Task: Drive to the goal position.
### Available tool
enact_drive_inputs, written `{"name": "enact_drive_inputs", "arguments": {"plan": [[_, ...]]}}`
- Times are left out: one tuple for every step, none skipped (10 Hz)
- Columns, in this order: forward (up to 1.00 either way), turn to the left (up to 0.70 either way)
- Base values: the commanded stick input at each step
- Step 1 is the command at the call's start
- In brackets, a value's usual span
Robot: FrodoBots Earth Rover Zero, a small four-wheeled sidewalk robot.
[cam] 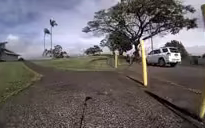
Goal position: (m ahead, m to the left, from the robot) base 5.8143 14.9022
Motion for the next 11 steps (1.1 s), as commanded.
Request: {"name": "enact_drive_inputs", "arguments": {"plan": [[0.5, 0.05], [0.5, 0.0], [0.5, 0.0], [0.5, 0.0], [0.5, 0.0], [0.5, 0.0], [0.5, 0.0], [0.5, 0.14], [0.5, 0.5], [0.5, 0.5], [0.5, 0.5]]}}
